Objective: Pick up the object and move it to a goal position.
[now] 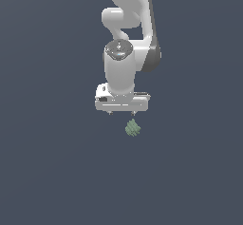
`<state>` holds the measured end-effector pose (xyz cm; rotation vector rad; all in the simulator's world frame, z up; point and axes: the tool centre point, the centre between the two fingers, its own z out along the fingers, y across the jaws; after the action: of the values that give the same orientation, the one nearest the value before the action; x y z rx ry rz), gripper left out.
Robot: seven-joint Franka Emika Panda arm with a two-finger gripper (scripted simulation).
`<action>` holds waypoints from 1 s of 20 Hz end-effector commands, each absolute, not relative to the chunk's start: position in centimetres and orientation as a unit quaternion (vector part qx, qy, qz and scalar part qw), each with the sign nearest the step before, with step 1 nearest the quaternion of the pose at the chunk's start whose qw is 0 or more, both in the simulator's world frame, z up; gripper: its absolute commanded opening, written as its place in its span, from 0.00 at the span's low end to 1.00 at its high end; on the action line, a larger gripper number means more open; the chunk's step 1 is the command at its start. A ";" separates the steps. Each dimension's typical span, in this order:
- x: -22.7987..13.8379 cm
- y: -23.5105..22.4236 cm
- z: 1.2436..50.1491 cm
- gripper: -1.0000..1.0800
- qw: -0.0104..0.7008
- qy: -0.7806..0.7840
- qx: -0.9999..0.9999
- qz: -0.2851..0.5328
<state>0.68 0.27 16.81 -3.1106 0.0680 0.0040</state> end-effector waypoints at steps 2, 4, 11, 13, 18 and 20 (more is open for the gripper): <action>0.7 0.3 16.8 0.96 0.015 0.022 -1.000 0.001; 0.8 0.7 16.9 0.96 0.017 0.019 -1.000 0.001; 1.3 3.1 17.4 0.96 0.030 0.006 -1.000 -0.001; 1.3 3.1 17.5 0.96 0.031 0.007 -1.000 -0.001; 1.3 3.0 17.1 0.96 0.028 -0.004 -1.000 -0.001; 1.3 3.1 16.8 0.96 0.027 -0.015 -1.000 -0.001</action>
<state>1.30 3.06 17.02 -3.0863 -0.0241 -0.0047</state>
